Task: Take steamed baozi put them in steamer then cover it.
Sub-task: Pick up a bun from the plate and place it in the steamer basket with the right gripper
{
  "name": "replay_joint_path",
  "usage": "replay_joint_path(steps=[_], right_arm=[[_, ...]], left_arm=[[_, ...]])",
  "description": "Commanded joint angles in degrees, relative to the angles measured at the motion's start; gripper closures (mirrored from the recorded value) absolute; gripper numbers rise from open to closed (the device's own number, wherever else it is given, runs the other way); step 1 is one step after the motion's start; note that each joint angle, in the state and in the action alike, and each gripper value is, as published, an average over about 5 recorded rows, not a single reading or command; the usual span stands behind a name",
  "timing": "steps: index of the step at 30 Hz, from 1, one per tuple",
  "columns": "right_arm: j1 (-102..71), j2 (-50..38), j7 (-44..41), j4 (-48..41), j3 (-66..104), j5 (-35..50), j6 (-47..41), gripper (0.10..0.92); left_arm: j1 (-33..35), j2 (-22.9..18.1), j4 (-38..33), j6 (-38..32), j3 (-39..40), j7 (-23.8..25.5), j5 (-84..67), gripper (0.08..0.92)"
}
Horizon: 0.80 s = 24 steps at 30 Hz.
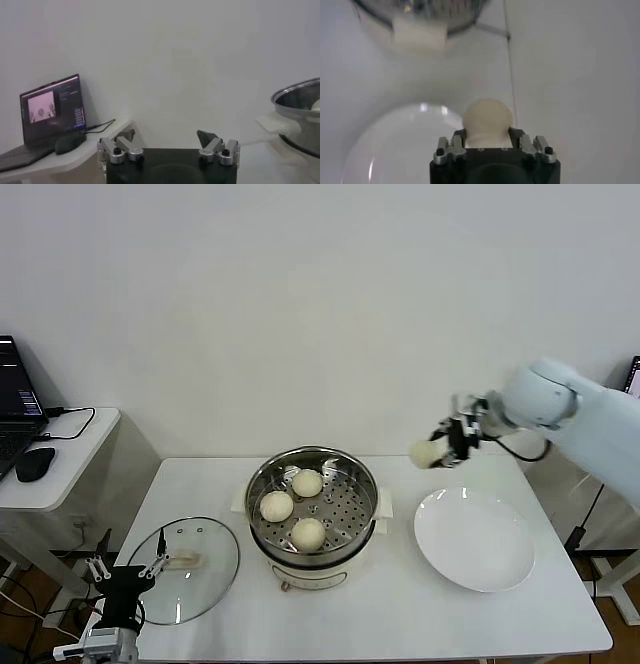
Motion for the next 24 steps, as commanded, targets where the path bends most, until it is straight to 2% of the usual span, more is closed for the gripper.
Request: replay_joint_path(steps=[1,14,24], right_arm=[[8.19,13.36,5.75,3.36,-11.19,14.4,-8.85,0.474],[1.26,22.31,8.64,-2.63,-12.32,12.6,-10.12,0.474],[-1.23,24.11,9.77,-5.73,-13.22,7.68,-10.15,0.472]], left_arm=[[0.24,-0.22,-0.01,-0.25,-0.27,-0.15,0.07,0.177],[0.07,-0.58,0.03,-0.26,-0.35,-0.11,0.22,0.177],[-0.29,-0.39,0.34,-0.33,-0.34,-0.13,0.12,0.177]])
